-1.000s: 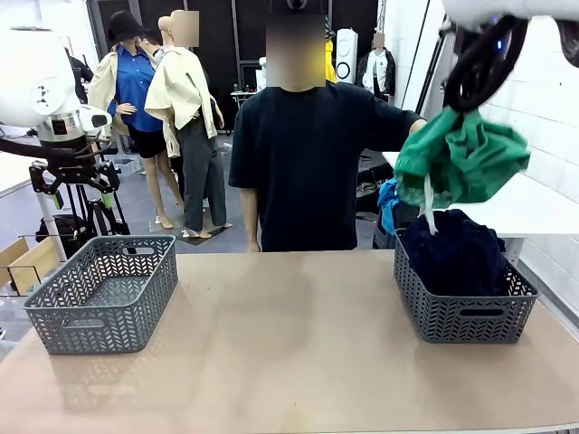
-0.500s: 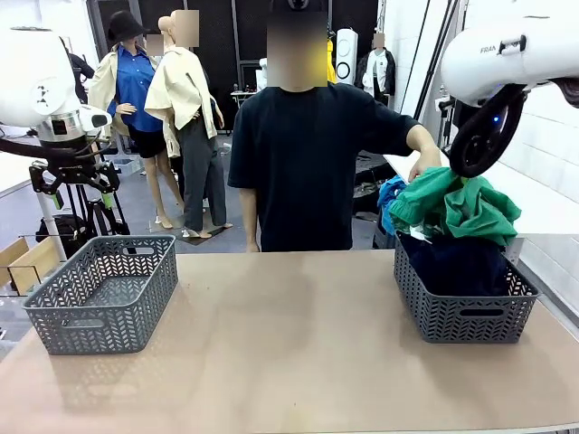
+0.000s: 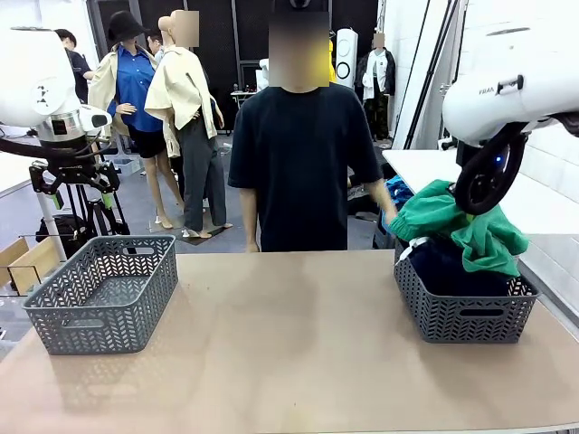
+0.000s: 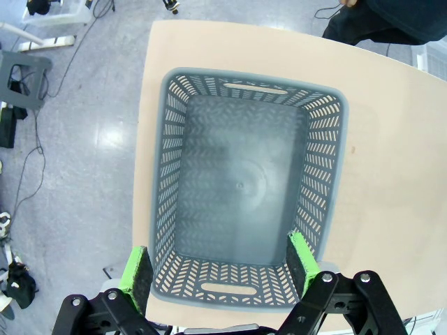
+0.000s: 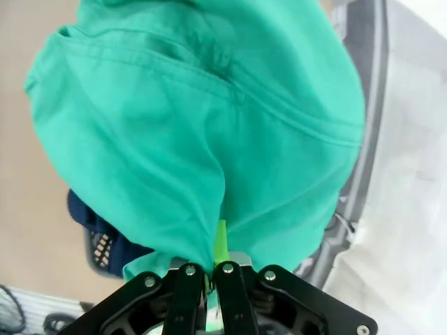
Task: Sort the tops and bottoms.
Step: Sort the clothes according to human instructions.
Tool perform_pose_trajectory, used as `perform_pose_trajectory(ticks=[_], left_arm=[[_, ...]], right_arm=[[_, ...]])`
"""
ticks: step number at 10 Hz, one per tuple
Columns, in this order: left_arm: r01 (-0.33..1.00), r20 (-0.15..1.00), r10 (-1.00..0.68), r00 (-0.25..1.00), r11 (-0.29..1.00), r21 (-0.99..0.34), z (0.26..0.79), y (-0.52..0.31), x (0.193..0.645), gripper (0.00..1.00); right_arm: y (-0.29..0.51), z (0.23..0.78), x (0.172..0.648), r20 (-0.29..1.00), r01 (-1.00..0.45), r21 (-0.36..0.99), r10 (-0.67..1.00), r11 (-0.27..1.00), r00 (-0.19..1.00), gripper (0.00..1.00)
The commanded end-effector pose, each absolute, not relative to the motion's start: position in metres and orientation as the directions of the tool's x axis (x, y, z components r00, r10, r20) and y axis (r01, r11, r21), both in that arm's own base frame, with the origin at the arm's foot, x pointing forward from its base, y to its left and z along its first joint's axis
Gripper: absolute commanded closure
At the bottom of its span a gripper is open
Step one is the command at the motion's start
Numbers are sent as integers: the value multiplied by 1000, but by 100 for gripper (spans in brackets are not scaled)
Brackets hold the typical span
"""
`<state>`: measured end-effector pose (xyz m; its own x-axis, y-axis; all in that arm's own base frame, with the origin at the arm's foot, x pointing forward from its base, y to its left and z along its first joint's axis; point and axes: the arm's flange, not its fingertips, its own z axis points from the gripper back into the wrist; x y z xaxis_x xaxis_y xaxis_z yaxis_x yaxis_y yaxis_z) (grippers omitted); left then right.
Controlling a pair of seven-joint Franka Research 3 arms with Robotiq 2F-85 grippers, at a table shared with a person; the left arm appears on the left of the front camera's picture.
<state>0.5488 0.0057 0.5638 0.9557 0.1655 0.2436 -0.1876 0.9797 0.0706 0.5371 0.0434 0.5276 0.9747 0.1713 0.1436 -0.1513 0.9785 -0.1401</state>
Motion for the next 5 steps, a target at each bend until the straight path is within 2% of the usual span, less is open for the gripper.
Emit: perform_pose_trajectory(ticks=[1,5], left_arm=[[-181,248,158,956,981,70,566,8,549,0],[-181,248,158,956,981,70,566,8,549,0]], right_arm=[[44,510,539,141,-175,-87,186,981,972,100],[54,455,546,76,-229,-20,229,973,970,100]])
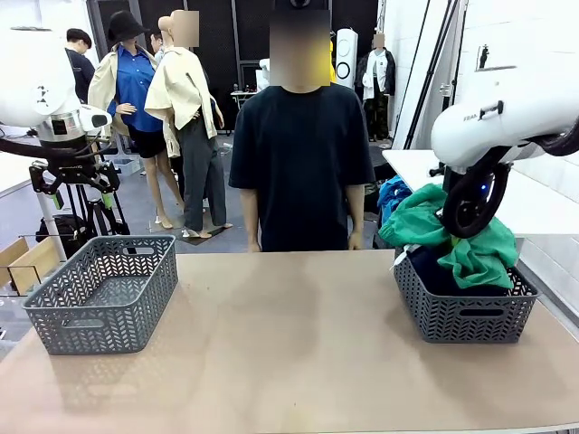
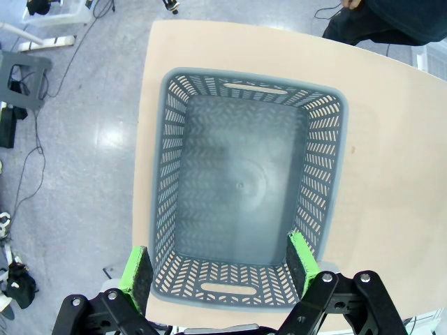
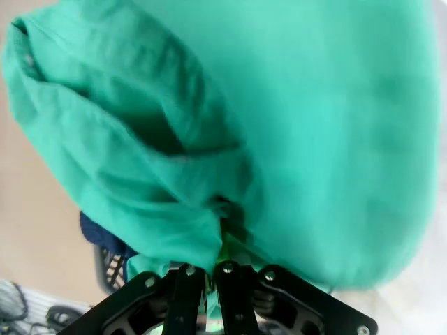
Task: Sort the tops and bottoms.
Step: Sort the clothes according to human instructions.
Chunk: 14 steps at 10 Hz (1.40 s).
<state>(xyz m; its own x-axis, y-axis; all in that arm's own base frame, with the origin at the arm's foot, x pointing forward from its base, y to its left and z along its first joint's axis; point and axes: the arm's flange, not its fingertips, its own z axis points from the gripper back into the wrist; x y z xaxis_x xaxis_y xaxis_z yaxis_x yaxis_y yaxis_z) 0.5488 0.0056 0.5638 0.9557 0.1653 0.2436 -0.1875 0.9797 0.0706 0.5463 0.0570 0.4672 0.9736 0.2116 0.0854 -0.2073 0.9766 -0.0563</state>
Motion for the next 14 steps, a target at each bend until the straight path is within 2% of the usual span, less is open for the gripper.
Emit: perform_pose_trajectory(ticks=[1,2,3,7,8,14], left_arm=[[-181,248,158,956,981,70,566,8,549,0],[-181,248,158,956,981,70,566,8,549,0],[-181,248,158,956,981,70,566,8,549,0],[-181,248,158,956,981,70,566,8,549,0],[-181,248,158,956,981,70,566,8,549,0],[-181,248,158,956,981,70,566,8,549,0]], right_arm=[[53,455,545,83,-226,-12,226,974,971,100],[50,461,541,89,-218,-19,219,976,972,100],[45,467,538,97,-201,-39,204,979,974,93],[43,500,522,147,-175,-109,189,979,971,15],[43,512,519,173,-170,-127,190,977,966,0],[42,607,492,334,-112,-211,179,971,925,0]])
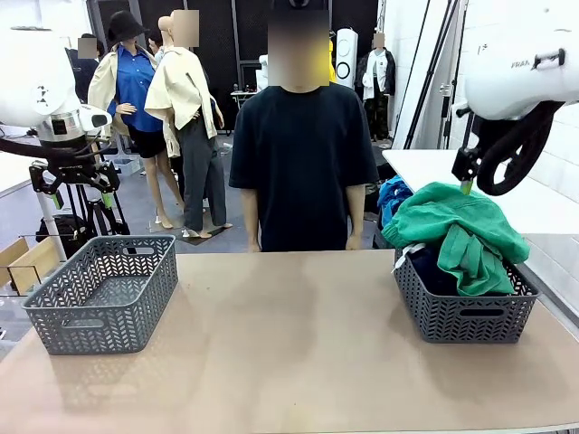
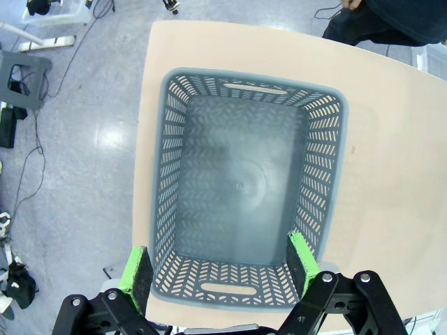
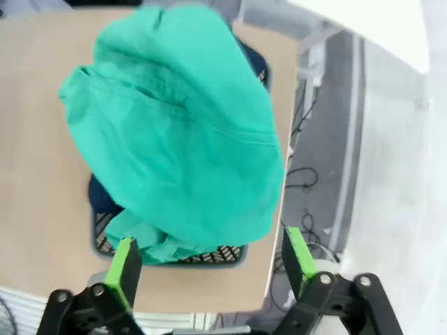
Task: Sort the tops and bottoms.
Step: Sort the clothes according to human instructions.
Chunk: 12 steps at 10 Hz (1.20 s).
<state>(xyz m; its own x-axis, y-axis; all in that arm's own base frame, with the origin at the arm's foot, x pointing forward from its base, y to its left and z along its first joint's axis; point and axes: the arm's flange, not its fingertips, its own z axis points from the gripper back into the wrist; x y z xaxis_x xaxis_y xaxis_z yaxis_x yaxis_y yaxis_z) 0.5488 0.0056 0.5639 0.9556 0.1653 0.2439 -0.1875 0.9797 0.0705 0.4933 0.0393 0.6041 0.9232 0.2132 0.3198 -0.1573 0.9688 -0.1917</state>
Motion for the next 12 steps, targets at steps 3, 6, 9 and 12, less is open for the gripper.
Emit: perform_pose_trajectory(ticks=[3,6,9,12], left_arm=[[-181,248,158,956,981,70,566,8,549,0],[-181,248,158,956,981,70,566,8,549,0],[-181,248,158,956,981,70,566,8,549,0],[-181,248,158,956,981,70,566,8,549,0]], right_arm=[[35,670,483,427,-72,-194,150,978,892,0],[33,679,479,443,-96,-191,174,977,879,0],[33,679,479,443,-96,-191,174,977,879,0],[33,679,479,443,-96,-191,174,977,879,0]])
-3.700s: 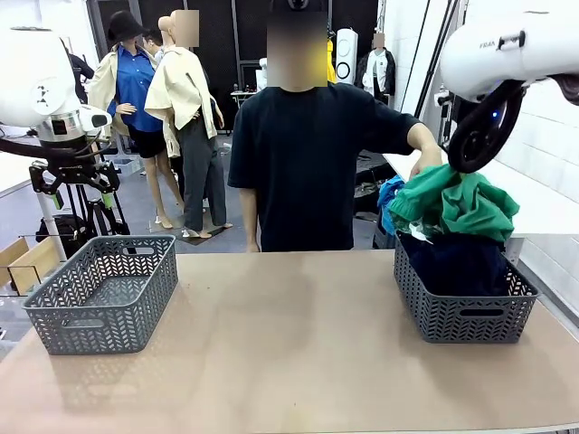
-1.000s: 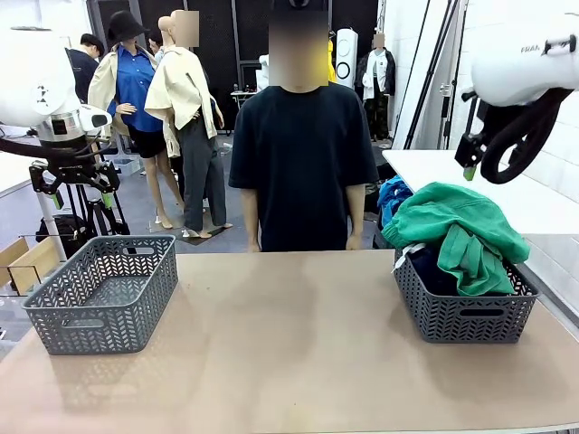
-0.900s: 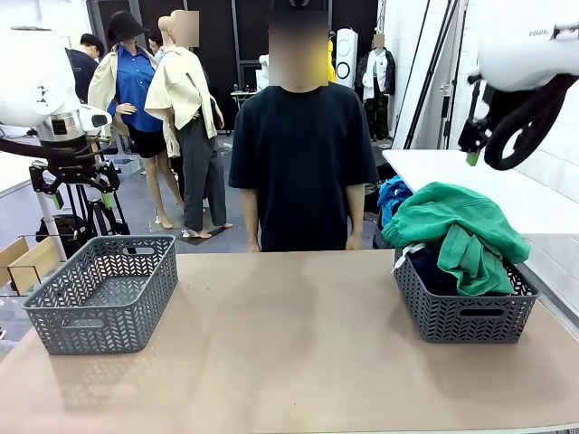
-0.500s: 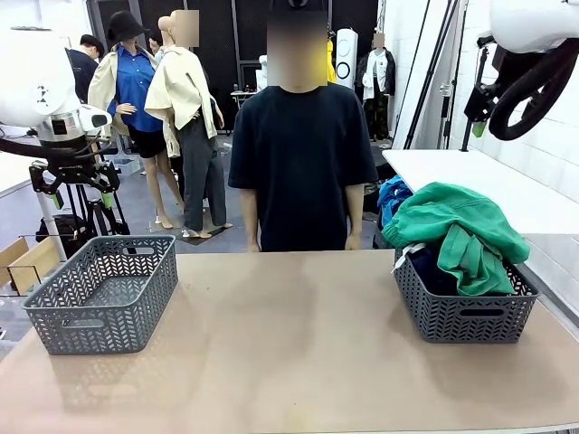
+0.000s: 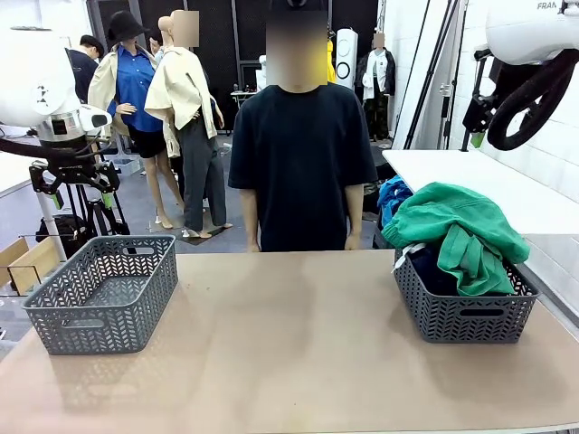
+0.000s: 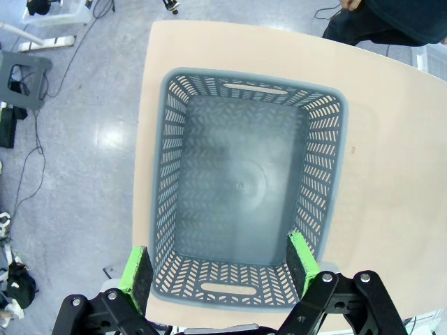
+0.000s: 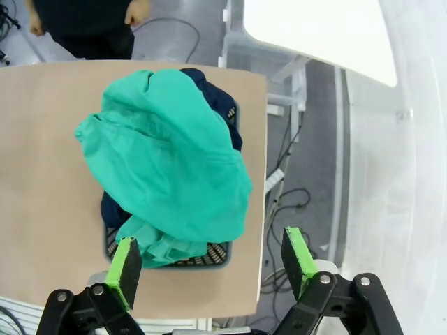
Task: Sort the tops and bottoms.
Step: Sort the clothes according to human instructions.
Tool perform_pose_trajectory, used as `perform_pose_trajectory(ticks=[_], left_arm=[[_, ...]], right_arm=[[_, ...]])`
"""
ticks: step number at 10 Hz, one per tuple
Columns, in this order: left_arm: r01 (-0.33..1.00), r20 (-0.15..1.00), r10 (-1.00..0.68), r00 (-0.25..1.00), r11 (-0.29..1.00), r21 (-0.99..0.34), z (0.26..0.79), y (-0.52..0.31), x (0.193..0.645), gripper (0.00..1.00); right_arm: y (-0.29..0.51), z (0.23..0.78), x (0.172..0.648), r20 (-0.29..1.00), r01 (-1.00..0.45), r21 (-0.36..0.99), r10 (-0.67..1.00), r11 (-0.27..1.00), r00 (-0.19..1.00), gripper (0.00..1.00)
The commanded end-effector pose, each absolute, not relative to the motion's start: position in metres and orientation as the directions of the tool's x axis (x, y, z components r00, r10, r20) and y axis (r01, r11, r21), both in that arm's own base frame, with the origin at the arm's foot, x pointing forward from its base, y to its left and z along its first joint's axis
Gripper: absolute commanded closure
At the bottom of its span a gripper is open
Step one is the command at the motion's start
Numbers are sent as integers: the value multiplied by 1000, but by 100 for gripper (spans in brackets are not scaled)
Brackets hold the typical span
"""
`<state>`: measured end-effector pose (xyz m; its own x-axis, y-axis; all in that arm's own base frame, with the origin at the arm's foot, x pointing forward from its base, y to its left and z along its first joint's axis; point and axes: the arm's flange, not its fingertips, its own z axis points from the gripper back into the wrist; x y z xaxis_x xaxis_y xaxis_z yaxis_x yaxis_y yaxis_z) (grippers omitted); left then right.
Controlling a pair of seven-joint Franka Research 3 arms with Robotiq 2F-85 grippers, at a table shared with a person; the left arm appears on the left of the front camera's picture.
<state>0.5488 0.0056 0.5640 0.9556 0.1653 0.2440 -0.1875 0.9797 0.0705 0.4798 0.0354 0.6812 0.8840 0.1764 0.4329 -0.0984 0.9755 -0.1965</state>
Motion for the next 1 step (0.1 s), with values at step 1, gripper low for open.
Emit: perform_pose_trajectory(ticks=[1], left_arm=[[-181,248,158,956,981,70,566,8,549,0]], right_arm=[[33,679,479,443,-96,-191,174,977,879,0]])
